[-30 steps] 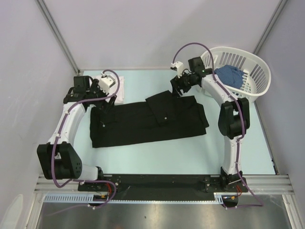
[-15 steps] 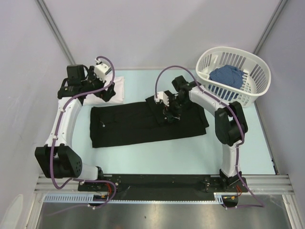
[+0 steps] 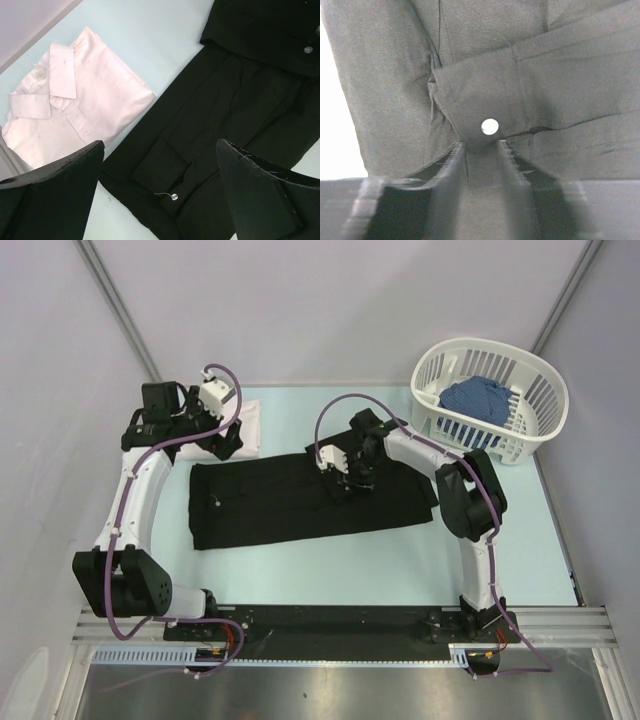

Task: Fold and stack the long sleeve shirts
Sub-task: Fold the shirt

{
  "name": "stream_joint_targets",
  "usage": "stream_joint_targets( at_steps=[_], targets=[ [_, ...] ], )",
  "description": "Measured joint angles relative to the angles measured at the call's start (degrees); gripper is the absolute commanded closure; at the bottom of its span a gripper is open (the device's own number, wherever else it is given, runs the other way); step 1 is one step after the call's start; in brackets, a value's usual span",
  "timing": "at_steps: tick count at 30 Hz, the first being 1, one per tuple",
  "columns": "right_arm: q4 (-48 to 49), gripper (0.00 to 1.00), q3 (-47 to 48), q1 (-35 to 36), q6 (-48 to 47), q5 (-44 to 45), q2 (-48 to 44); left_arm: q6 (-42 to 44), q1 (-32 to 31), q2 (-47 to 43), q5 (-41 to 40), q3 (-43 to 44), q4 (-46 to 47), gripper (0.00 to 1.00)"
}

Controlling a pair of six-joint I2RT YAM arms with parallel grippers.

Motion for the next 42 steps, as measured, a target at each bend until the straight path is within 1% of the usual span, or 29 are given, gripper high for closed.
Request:
stream_joint_targets(
  at_steps=[1,3,4,10,14,19,23,28,30,35,38,42],
  targets=[
    [0.11,0.86,0.00,0.15,-0.09,0.31,0.00,0.02,0.00,-0.02,-0.04,0.00,-0.02,0.01],
    [0.50,0.98,-0.07,0.48,-0.31,0.92,0.00,0.04,0.00,-0.04,-0.17,0.00,-0.09,0.01],
    [0.59,1.00,-0.11,0.57,-0.37,1.20,0.00,0.04,0.00,-0.04,-0.26,0.00,-0.15,0.00],
    [0.35,1.00,-0.07,0.55,0.26,1.66,-1.07,-0.07,0.00,-0.04,-0.66,0.00,-0.26,0.01],
    [-0.96,1.00,1.97,-0.35,3.65,-0.26,-3.13,-0.50,0.13,-0.04,-1.25,0.00,-0.26,0.01],
    [-2.99,1.00,9.07,-2.54,11.43,-5.92,-5.25,-3.52,1.07,0.15,-1.42,0.59,-0.24,0.01],
    [-3.76,1.00,13.49,-3.87,20.15,-12.41,-6.03,-7.85,3.98,0.74,-0.42,2.19,-0.24,0.01],
    [-1.22,1.00,14.86,-3.82,33.05,-19.91,-6.03,-15.61,7.96,1.79,4.00,2.27,-0.39,0.01],
    [1.14,1.00,14.84,-3.67,37.64,-21.53,-5.99,-19.47,8.57,1.40,7.10,-0.61,0.72,0.01],
    [9.14,1.00,14.84,-2.89,47.95,-24.26,-4.72,-30.53,7.54,0.11,14.21,-13.90,6.38,0.01],
    [14.14,1.00,14.84,-2.40,53.44,-25.03,-3.52,-39.80,4.87,0.09,16.35,-20.85,14.34,0.01],
    [18.95,1.00,14.84,-1.44,58.62,-25.31,-2.75,-48.00,-0.28,0.09,17.68,-24.74,23.71,0.02]
  ],
)
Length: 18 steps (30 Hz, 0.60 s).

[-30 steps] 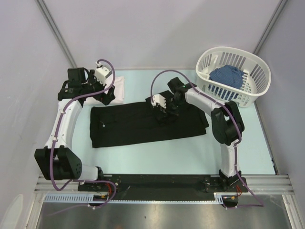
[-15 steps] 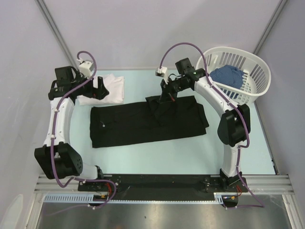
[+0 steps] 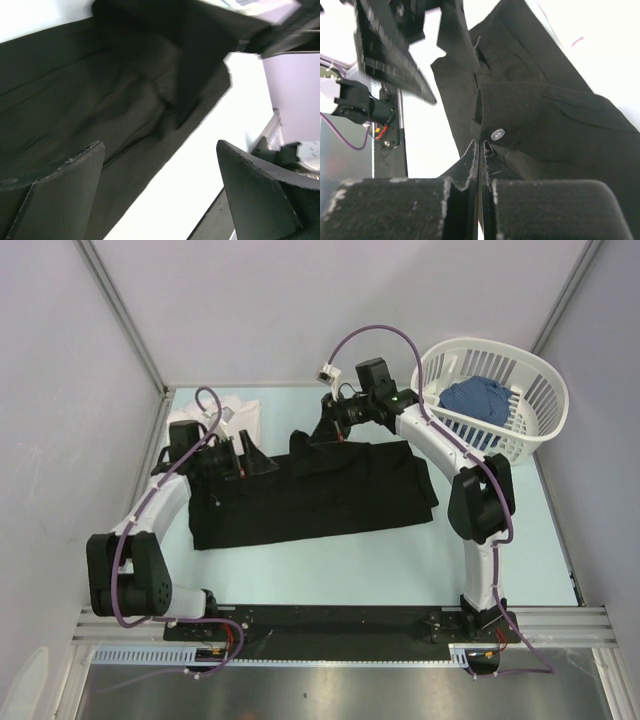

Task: Fold and stack the long sleeve shirts
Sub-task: Fold the shirt

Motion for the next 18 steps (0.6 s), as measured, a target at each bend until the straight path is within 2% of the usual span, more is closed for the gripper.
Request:
stream_joint_targets(
  at_steps=[5,9,11,13,14,15,17,18],
  targets=[
    [3.15,1.00,0.02,0.92,3.21,-0.13,0.31,-4.70,-5.90,0.00,0.04,-1.49,7.65,0.10],
    [4.31,1.00,0.02,1.33,5.03,-0.15,0.31,-6.99,-6.49,0.20,-1.42,-1.81,10.82,0.13],
    [4.70,1.00,0.02,1.53,5.64,-0.17,0.31,-7.13,-6.78,0.59,-2.01,-1.79,12.52,0.18],
    [5.40,1.00,0.02,1.75,6.40,-0.15,0.31,-7.13,-7.48,1.51,-2.62,-1.55,13.51,0.28],
    [5.70,1.00,0.02,1.79,6.62,-0.15,0.31,-7.23,-7.93,2.05,-2.69,-1.40,13.81,0.34],
    [5.97,1.00,0.02,1.86,6.97,-0.15,0.31,-7.43,-8.41,2.56,-2.73,-1.29,13.99,0.50],
    [6.38,1.00,0.02,2.01,7.45,-0.15,0.31,-7.61,-9.18,3.26,-2.64,-1.03,14.05,0.75],
    [6.54,1.00,0.02,2.10,7.69,-0.15,0.31,-8.13,-9.44,3.28,-2.64,-0.92,13.99,0.97]
  ],
)
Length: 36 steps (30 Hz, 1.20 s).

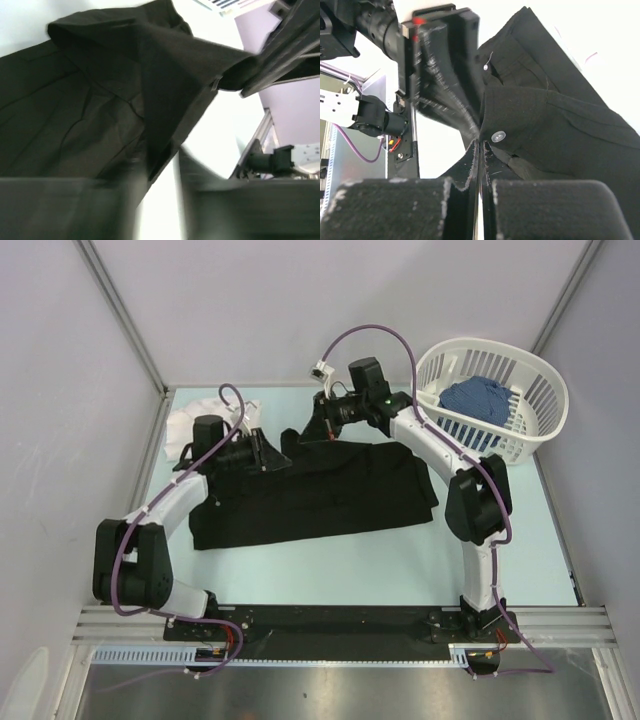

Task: Fold and stack the long sleeve shirts
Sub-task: Fold the shirt

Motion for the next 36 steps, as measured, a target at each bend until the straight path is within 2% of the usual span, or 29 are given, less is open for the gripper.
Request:
stream_joint_targets(
  at_steps=[2,3,4,5,7,12,13,16,20,23,26,31,36],
  targets=[
    [0.07,1.00,0.00,0.07,0.31,0.00,0.00,-0.24,-0.33,0.02,0.81,0.92,-0.96,1.00],
    [0.07,0.95,0.00,0.07,0.33,-0.02,0.00,0.09,-0.42,0.02,1.64,2.12,-2.16,1.00],
    [0.07,0.86,-0.02,0.04,0.35,-0.02,-0.02,0.13,-0.44,-0.02,2.34,3.08,-3.21,1.00],
    [0.15,0.64,-0.13,-0.07,0.37,-0.09,-0.04,0.22,-0.46,-0.24,3.39,4.24,-4.74,1.00],
    [0.22,0.52,-0.94,-0.33,1.01,-0.26,-0.66,0.81,-0.55,-1.38,5.22,6.05,-8.02,1.00],
    [-0.02,0.55,-7.85,-4.35,0.35,-0.57,-6.71,2.23,-0.83,-8.39,8.94,6.91,-14.99,1.00],
    [0.11,0.62,-10.58,-6.08,0.31,-0.44,-8.90,2.21,-0.87,-9.75,9.53,7.23,-16.09,1.00],
    [0.22,0.75,-20.65,-12.74,0.92,0.13,-16.57,2.14,-0.98,-12.04,11.32,9.44,-17.79,1.00],
    [-0.09,0.77,-32.70,-19.26,2.32,2.25,-22.95,3.10,-1.01,-13.31,13.68,11.43,-20.00,1.00],
    [-0.50,0.75,-37.64,-19.76,2.97,3.74,-23.26,9.11,-1.01,-13.40,14.16,13.27,-27.58,1.00],
    [-0.79,0.75,-38.77,-20.55,3.32,4.98,-23.02,16.90,0.02,-13.27,13.94,14.38,-36.41,1.00],
    [0.59,0.78,-37.59,-22.88,2.21,6.88,-21.94,30.71,6.82,-9.22,12.31,16.41,-50.21,1.00],
    [0.31,0.78,-37.79,-23.63,1.77,8.04,-18.58,41.62,11.19,-4.39,7.54,18.38,-57.22,1.00]
  ],
)
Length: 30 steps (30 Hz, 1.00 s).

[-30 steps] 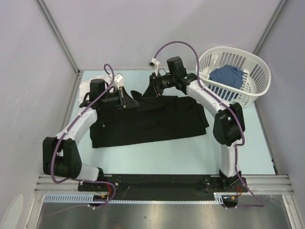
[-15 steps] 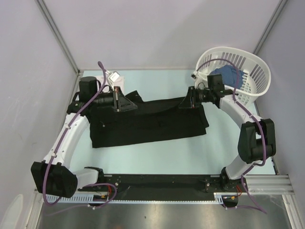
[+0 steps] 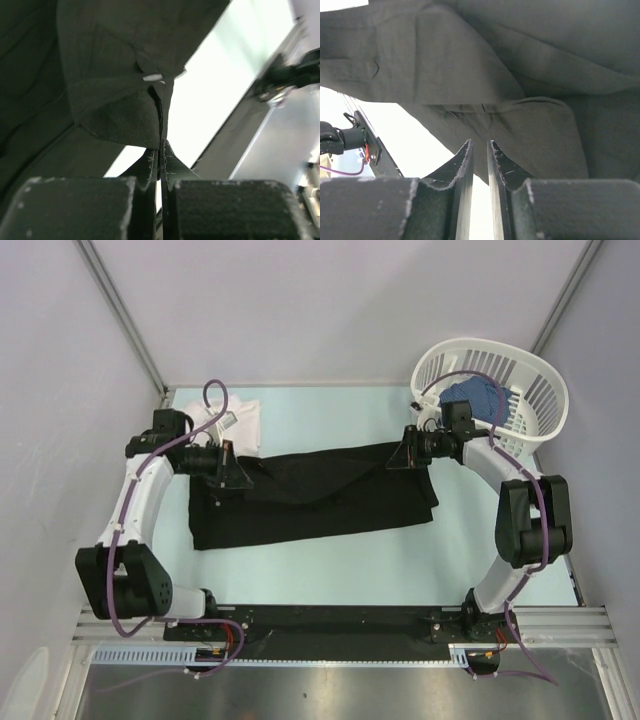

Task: Fold and stack the long sleeve shirts
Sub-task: Fold the shirt

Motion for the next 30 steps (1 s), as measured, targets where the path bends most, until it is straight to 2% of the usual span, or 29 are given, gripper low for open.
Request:
stream_joint_targets(
  at_steps=[3,7,14,21,30],
  targets=[
    [-0.09,0.73,-0.09,-0.24,0.04,0.09,1.27,4.85,1.77,2.34,-2.40,0.09,-1.95,1.00],
    [-0.44,0.73,0.33,-0.09,-1.60,0.44,1.42,8.37,4.63,6.47,-4.37,1.03,-3.10,1.00],
    [-0.04,0.69,-1.03,0.20,-1.60,1.60,1.55,8.94,5.95,9.35,-4.70,1.18,-2.73,1.00],
    [-0.46,0.70,-0.52,1.55,-3.04,3.32,2.69,7.37,6.38,10.23,-5.51,0.28,-0.22,1.00],
    [-4.17,0.76,0.92,2.69,-7.96,12.46,11.89,4.87,9.64,15.17,-10.16,-0.13,3.67,0.92]
  ],
)
